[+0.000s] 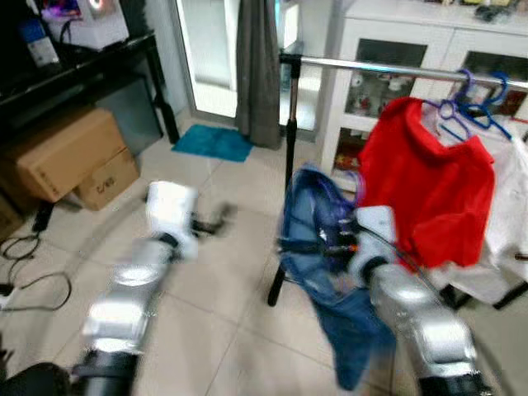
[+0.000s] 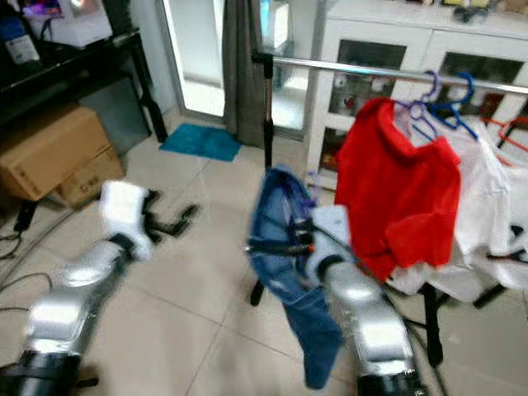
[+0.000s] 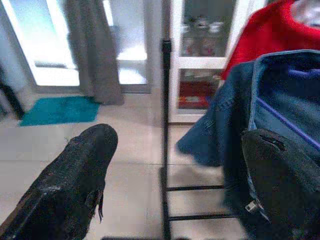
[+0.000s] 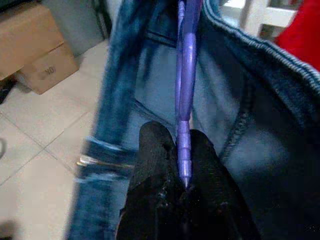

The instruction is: Hang hanger

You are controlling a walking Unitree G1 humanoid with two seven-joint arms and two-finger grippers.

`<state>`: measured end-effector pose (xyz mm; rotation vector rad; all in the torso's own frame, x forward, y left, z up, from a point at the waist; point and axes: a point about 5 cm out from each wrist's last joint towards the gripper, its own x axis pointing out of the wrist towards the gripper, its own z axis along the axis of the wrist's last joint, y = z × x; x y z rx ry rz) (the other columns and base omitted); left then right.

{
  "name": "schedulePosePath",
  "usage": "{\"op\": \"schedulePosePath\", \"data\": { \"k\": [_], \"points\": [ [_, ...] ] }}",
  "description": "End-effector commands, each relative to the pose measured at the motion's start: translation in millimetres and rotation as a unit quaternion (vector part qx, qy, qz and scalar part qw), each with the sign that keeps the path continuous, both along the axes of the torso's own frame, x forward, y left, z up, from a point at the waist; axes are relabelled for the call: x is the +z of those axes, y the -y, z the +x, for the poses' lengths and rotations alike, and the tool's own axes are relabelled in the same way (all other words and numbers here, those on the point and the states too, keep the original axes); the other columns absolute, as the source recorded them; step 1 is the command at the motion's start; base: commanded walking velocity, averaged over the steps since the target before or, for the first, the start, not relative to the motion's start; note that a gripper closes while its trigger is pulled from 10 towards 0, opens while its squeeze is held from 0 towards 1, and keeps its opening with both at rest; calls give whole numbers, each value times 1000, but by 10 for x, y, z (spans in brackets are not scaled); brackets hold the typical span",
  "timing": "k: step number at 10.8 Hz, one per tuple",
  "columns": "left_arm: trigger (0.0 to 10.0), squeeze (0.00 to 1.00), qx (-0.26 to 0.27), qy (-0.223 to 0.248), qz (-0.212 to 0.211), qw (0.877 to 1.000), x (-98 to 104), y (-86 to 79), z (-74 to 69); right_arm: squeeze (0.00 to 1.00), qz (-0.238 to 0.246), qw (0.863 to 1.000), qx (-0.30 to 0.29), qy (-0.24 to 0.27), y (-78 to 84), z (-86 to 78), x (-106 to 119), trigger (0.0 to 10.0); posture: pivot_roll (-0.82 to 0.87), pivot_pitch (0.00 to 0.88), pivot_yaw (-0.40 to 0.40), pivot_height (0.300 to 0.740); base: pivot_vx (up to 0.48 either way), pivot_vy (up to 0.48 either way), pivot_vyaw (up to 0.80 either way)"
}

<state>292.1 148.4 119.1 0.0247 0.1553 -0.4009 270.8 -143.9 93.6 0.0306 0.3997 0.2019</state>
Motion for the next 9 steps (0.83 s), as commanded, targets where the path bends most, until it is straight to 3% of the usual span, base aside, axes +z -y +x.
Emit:
{"op": "schedulePosePath", "data": {
  "k": [1,4,5,9],
  "points": [
    [10000,0,14,7,9,1000,52,-97,13,0,10,1000,14,26,-92,50,124,10000,-98,0,20,740,341,0,0],
    [10000,0,7,10,9,1000,78,-70,54,0,16,999,11,26,-87,75,137,10000,-104,0,34,740,340,0,0],
    [10000,0,4,9,9,1000,71,-60,57,0,27,999,8,16,-90,69,122,10000,-105,0,34,740,337,0,-800],
    [10000,0,-2,10,12,1000,75,-36,63,0,15,999,11,33,-100,90,145,10000,-96,0,33,740,338,0,0]
  ]
}}
